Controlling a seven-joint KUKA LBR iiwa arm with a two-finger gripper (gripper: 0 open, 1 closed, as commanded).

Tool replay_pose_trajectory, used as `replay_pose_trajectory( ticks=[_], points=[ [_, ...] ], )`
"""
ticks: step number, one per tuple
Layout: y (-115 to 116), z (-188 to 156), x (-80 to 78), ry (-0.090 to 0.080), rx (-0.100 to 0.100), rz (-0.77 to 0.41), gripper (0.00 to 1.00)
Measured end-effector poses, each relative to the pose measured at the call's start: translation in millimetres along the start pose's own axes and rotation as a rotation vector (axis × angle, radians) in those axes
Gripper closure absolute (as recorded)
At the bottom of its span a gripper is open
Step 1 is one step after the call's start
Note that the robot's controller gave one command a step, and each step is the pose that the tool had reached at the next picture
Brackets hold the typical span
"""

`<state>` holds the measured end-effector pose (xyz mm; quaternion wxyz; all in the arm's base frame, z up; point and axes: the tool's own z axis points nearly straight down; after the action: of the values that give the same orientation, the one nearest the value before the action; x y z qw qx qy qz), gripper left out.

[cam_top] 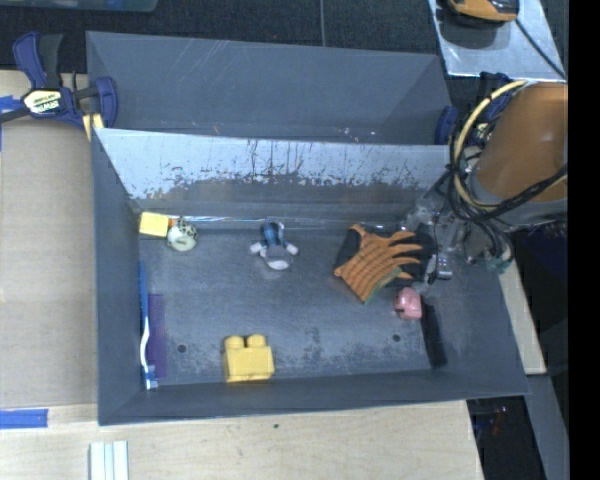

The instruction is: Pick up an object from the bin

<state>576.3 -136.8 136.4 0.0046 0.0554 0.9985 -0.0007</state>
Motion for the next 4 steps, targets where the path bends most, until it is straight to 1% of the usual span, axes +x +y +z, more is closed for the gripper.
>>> replay_pose_trajectory(
  ticks=[1, 2, 3, 4],
  points=[
    [20.9, 69.2, -31.1, -0.005, 0.002, 0.048, 0.00],
    [22.3, 66.0, -34.5, -0.004, 0.003, 0.078, 0.00],
    [19.6, 65.5, -33.2, -0.008, 0.004, 0.057, 0.00],
    [20.8, 63.8, -36.6, -0.013, 0.004, 0.078, 1.00]
  ],
)
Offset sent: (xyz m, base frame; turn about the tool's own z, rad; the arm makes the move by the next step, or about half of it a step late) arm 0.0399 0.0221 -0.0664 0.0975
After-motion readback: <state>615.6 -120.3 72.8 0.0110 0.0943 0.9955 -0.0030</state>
